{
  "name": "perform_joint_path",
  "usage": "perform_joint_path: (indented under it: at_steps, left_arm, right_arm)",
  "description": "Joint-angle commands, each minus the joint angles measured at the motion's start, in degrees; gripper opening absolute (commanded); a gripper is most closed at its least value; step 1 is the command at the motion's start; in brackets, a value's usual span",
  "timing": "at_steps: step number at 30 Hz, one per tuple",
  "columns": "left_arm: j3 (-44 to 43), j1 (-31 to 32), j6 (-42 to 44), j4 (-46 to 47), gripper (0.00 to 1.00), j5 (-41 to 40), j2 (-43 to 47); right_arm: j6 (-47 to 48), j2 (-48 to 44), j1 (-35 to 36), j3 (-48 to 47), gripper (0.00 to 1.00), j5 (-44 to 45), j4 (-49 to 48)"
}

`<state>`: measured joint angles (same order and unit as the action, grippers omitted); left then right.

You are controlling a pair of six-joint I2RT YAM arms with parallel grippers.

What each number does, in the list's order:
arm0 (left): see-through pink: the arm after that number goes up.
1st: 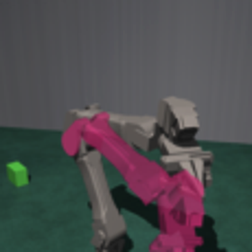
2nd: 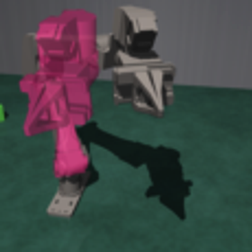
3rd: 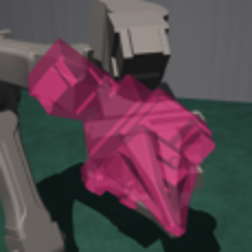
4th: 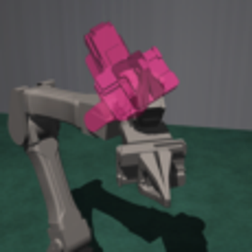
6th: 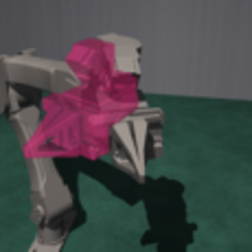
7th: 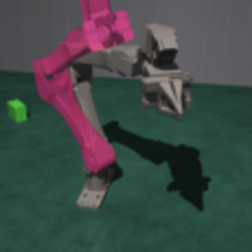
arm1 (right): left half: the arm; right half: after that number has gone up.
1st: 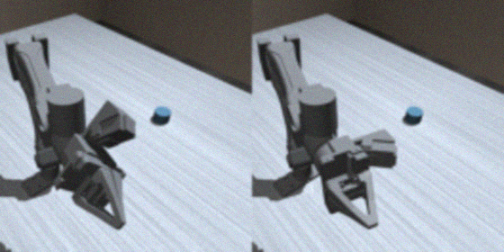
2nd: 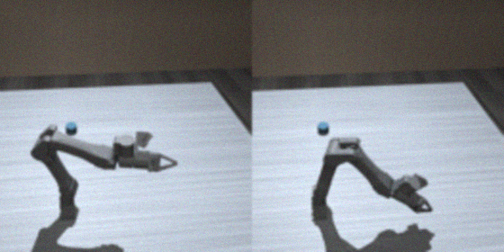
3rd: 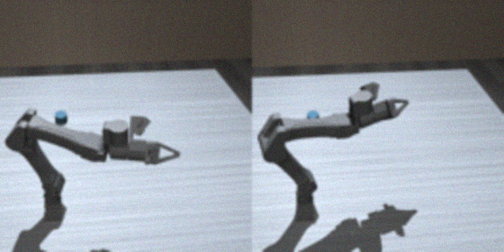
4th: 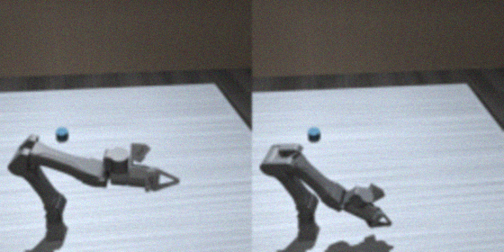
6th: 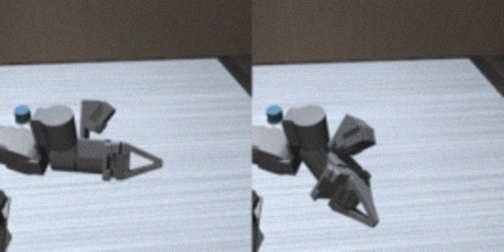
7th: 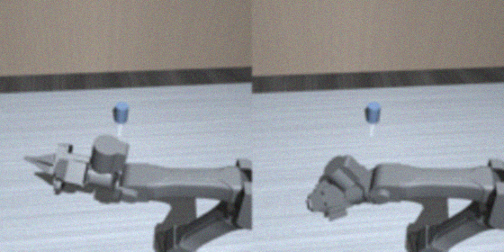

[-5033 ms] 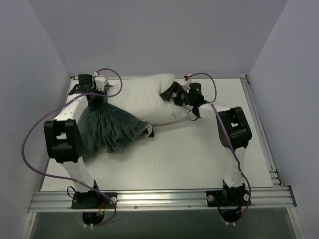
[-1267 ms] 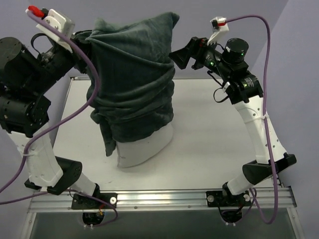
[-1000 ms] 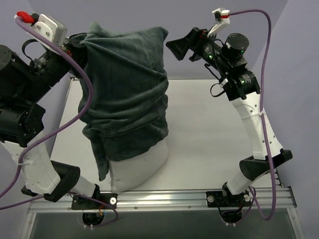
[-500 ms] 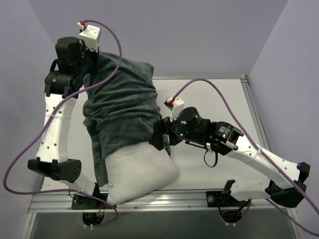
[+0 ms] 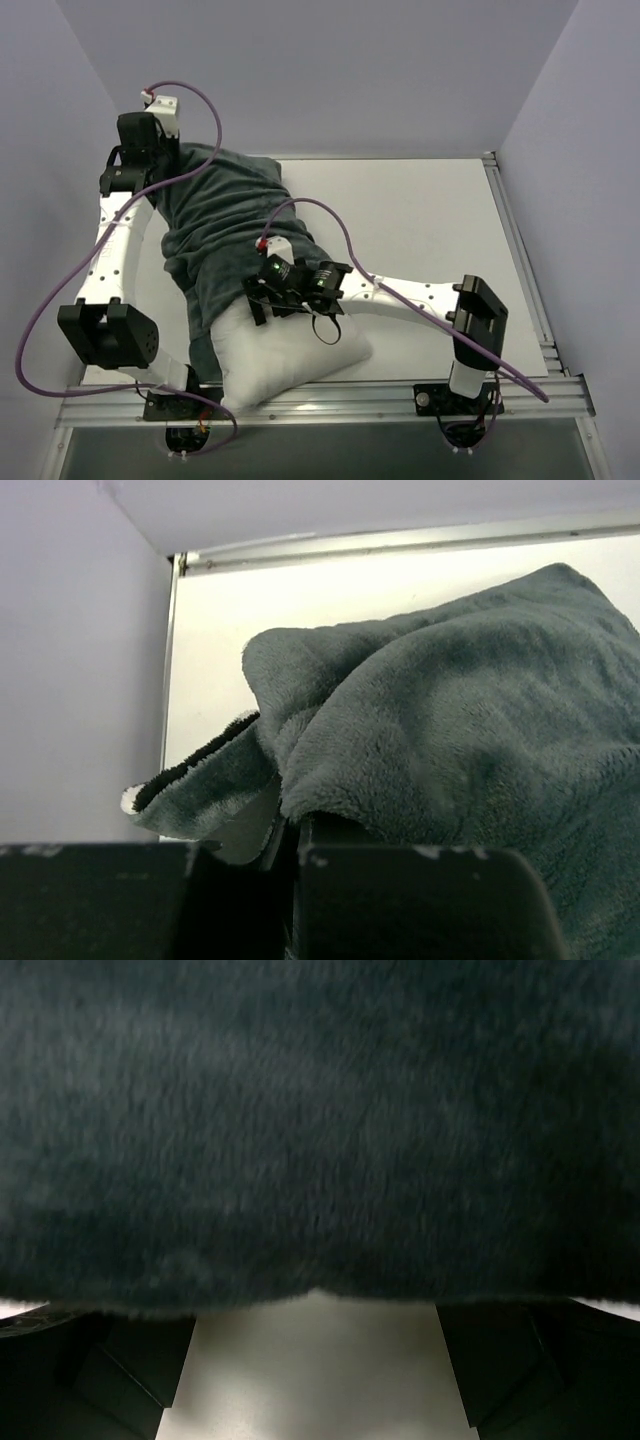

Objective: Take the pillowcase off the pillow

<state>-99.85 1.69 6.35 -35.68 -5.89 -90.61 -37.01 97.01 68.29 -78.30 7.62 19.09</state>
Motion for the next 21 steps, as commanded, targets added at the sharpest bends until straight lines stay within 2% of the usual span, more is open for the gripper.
perform_joint_path:
  at_steps: [1,3,6,7,11,14,15,17,18,21]
  left_arm:
    - [5.00,-3.87,-2.57,7.02,0.02,2.81,4.56]
    - [8.69,-5.12,-2.66,7.90,0.02,3.34,5.26]
    - [10.90,-8.28,-2.66,9.13,0.02,3.78,5.44]
    - [11.43,-9.16,-2.57,9.57,0.02,3.96,5.35]
    - [9.25,-14.60,-1.78,9.49,0.02,4.31,3.95]
    - [5.83,-19.09,-1.25,8.26,0.02,5.70,3.25]
    - [5.11,-21.10,-1.08,7.82,0.02,5.89,3.16]
    - [4.32,-22.87,-0.46,7.47,0.02,8.07,3.59]
    - [4.49,-24.79,-0.11,7.64,0.02,8.44,3.77]
    - [5.80,-26.56,1.82,8.00,0.02,9.40,4.65]
  right_arm:
    - [3.25,5.98,-2.11,-1.93,1.00,0.38,-0.46]
    - [5.46,9.24,-3.60,-1.51,0.92,-1.98,-0.02]
    - [5.38,7.85,-8.95,5.51,0.14,-9.17,-3.88]
    - [5.20,6.54,-10.01,7.70,0.00,-8.76,-4.41]
    - [7.12,-2.42,-16.95,15.10,0.00,-3.76,-1.09]
    - [10.64,-14.08,-30.02,19.58,0.00,-4.36,2.17]
    - [11.69,-16.48,-38.24,20.90,0.00,-4.45,2.61]
    - [15.38,-21.31,-46.80,21.35,0.00,-6.20,3.49]
    - [16.61,-22.47,-54.85,21.35,0.00,-6.99,3.76]
    - [20.57,-24.68,-64.48,20.82,0.00,-10.60,4.11]
